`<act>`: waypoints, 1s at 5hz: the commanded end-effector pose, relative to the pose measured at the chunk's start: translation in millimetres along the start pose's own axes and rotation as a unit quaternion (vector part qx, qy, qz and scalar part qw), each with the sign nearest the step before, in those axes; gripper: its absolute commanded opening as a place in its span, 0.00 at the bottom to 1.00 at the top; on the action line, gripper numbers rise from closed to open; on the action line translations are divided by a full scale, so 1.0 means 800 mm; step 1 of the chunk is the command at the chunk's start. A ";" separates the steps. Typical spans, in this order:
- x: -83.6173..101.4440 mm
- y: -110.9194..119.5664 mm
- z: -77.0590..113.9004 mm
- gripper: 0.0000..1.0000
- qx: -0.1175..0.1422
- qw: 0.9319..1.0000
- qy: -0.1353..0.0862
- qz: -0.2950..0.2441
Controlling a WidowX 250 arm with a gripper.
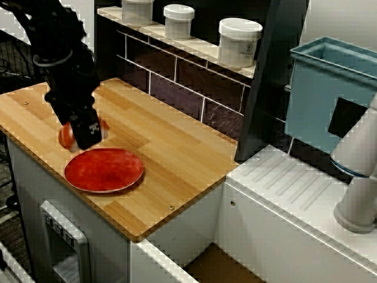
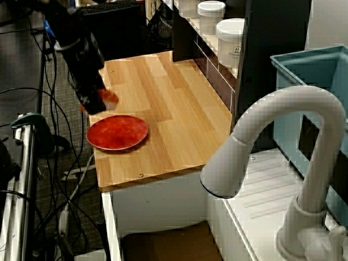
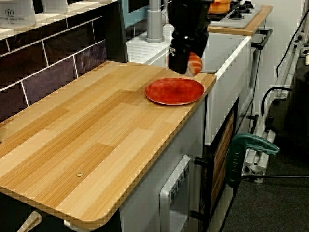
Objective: Put the object on the plate
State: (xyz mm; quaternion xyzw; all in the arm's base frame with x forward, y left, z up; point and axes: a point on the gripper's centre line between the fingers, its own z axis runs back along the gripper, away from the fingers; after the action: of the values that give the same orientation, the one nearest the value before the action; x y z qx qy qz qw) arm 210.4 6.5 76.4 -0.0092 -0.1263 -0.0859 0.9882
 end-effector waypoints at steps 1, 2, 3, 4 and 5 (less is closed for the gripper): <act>-0.002 -0.006 -0.040 0.00 0.024 1.000 0.007 -0.003; 0.003 -0.004 -0.046 0.00 0.029 0.999 0.011 0.003; 0.010 0.000 -0.048 0.00 0.032 0.999 0.015 0.008; 0.011 0.002 -0.052 0.44 0.039 0.999 0.021 0.009; 0.009 0.005 -0.051 0.98 0.043 0.999 0.025 0.011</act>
State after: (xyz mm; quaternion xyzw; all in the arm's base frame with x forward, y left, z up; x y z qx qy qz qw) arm 220.7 5.5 31.7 0.0319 -0.0890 -0.0679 0.9932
